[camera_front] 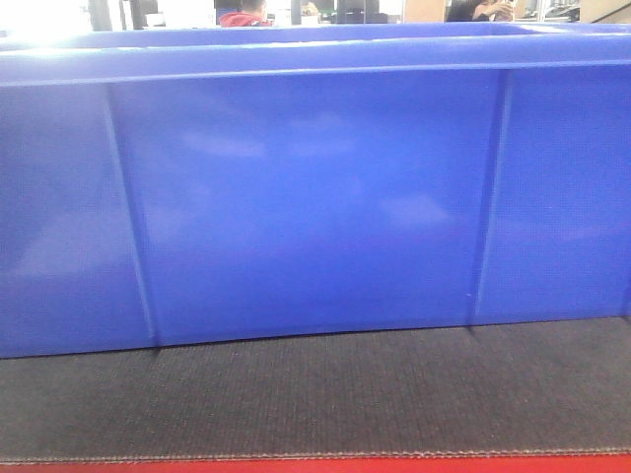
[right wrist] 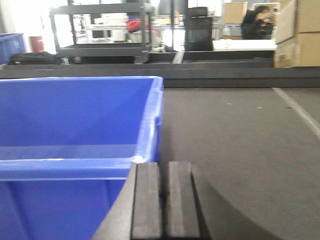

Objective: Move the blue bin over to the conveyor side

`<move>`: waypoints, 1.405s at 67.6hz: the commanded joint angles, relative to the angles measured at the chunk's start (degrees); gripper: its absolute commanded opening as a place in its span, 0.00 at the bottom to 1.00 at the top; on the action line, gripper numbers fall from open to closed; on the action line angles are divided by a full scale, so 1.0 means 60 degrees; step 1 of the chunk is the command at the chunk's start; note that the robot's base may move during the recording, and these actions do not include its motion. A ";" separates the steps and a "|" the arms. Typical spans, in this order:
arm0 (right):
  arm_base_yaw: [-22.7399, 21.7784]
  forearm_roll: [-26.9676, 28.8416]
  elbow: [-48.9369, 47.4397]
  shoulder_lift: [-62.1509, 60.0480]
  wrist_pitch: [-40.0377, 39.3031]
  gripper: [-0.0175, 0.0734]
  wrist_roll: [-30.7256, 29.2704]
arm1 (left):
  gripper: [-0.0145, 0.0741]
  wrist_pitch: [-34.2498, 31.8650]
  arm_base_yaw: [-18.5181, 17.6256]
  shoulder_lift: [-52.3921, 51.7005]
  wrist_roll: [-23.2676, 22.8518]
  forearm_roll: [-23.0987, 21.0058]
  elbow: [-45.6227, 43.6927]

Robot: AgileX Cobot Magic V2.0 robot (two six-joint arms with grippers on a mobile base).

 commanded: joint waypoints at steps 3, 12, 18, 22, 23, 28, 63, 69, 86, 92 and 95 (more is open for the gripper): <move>-0.0750 0.0720 0.0320 -0.0050 -0.0497 0.08 -0.1129 | 0.14 -0.0182 0.0000 -0.0043 0.0027 0.0006 -0.0014; -0.1741 0.2367 0.1404 -0.0050 -0.1514 0.08 -0.2622 | 0.14 -0.0182 0.0000 -0.0043 0.0027 0.0006 -0.0014; -0.2168 0.2588 0.2163 -0.0050 -0.2378 0.08 -0.2622 | 0.14 -0.0182 0.0000 -0.0043 0.0027 0.0006 -0.0014; -0.2289 0.2588 0.2564 -0.0050 -0.2944 0.08 -0.2605 | 0.14 -0.0182 0.0000 -0.0043 0.0027 0.0006 -0.0014; -0.2313 0.2588 0.2660 -0.0050 -0.3051 0.08 -0.2605 | 0.14 -0.0182 0.0000 -0.0043 0.0027 0.0006 -0.0014; -0.2328 0.2588 0.3167 -0.0050 -0.3561 0.08 -0.2605 | 0.14 -0.0182 0.0000 -0.0043 0.0027 0.0006 -0.0014; -0.2013 0.2331 0.3403 -0.0050 -0.4003 0.08 -0.2412 | 0.14 -0.0182 0.0000 -0.0043 0.0027 0.0006 -0.0014; -0.1872 0.2331 0.3403 -0.0050 -0.4003 0.08 -0.2412 | 0.14 -0.0182 0.0000 -0.0043 0.0027 0.0006 -0.0014; -0.1849 0.2331 0.3403 -0.0050 -0.4003 0.08 -0.2412 | 0.14 -0.0182 0.0000 -0.0043 0.0027 0.0006 -0.0014; -0.1849 0.2331 0.3403 -0.0050 -0.4003 0.08 -0.2412 | 0.14 -0.0182 0.0000 -0.0043 0.0027 0.0006 -0.0014; -0.1849 0.2331 0.3403 -0.0050 -0.4003 0.08 -0.2412 | 0.14 -0.0182 0.0000 -0.0043 0.0027 0.0006 -0.0014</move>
